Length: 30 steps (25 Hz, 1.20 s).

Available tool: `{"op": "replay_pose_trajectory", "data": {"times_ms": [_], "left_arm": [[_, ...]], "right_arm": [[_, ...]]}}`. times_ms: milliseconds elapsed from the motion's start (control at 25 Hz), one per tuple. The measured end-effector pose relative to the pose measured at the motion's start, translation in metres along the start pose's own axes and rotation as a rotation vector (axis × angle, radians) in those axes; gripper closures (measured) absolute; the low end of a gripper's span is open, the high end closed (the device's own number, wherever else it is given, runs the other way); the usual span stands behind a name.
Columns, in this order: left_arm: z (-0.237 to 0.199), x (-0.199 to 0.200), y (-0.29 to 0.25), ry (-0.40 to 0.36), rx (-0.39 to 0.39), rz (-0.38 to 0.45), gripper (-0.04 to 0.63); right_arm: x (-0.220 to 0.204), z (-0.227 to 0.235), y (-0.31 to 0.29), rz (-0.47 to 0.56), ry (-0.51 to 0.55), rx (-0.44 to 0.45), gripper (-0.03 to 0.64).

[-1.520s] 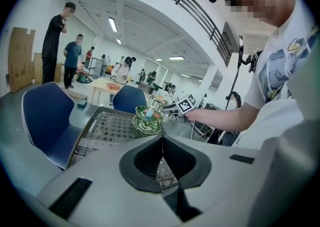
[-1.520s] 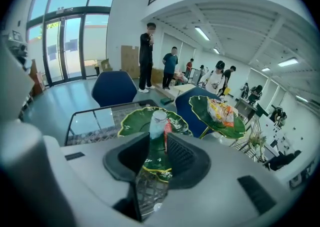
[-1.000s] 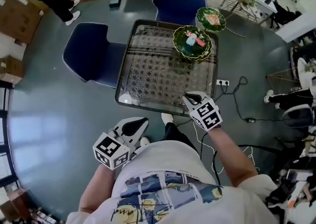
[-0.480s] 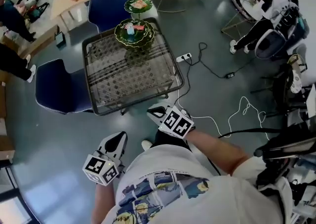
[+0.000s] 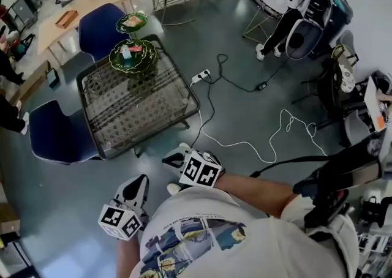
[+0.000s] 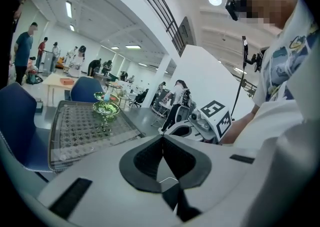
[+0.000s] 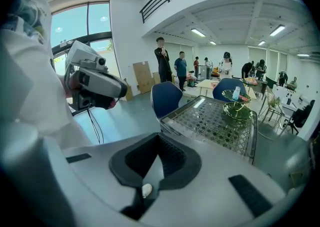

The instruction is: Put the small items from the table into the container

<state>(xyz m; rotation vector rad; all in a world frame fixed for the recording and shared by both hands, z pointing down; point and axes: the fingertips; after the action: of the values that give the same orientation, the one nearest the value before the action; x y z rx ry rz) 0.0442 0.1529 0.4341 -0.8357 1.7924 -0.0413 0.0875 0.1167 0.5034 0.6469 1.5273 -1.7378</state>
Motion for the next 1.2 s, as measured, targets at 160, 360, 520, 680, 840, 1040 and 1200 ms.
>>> {"op": "replay_pose_trajectory", "data": {"times_ms": [160, 360, 520, 680, 840, 1040, 1200], "left_arm": [[0.012, -0.003, -0.009, -0.011, -0.022, -0.007, 0.586], [0.02, -0.007, -0.011, -0.034, -0.032, -0.027, 0.586], [0.027, -0.007, -0.01, -0.042, -0.03, -0.026, 0.586], [0.031, -0.007, -0.01, -0.045, -0.034, -0.019, 0.586], [0.028, -0.008, -0.006, -0.038, -0.032, -0.014, 0.586], [0.025, -0.012, -0.003, -0.037, -0.022, -0.001, 0.586], [0.03, -0.015, 0.003, -0.03, -0.015, 0.006, 0.586]], "right_arm": [[-0.004, 0.001, 0.011, 0.008, 0.005, -0.017, 0.607], [-0.004, -0.003, 0.02, 0.028, 0.006, -0.033, 0.607], [-0.004, -0.007, 0.027, 0.03, 0.01, -0.037, 0.607], [-0.005, -0.008, 0.033, 0.034, 0.021, -0.042, 0.607], [-0.004, -0.012, 0.033, 0.027, 0.025, -0.043, 0.607], [-0.01, -0.016, 0.029, 0.016, 0.037, -0.04, 0.607], [-0.012, -0.023, 0.033, 0.004, 0.042, -0.032, 0.607]]}}
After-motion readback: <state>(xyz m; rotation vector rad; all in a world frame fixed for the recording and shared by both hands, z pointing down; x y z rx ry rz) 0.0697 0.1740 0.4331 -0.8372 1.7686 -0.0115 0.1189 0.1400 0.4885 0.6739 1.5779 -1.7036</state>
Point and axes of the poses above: the fingertips, and each gripper's own axes: y backward along the fingers, z to its right, x out of its top, and after that the axes turned 3 degrees about x, right-handed
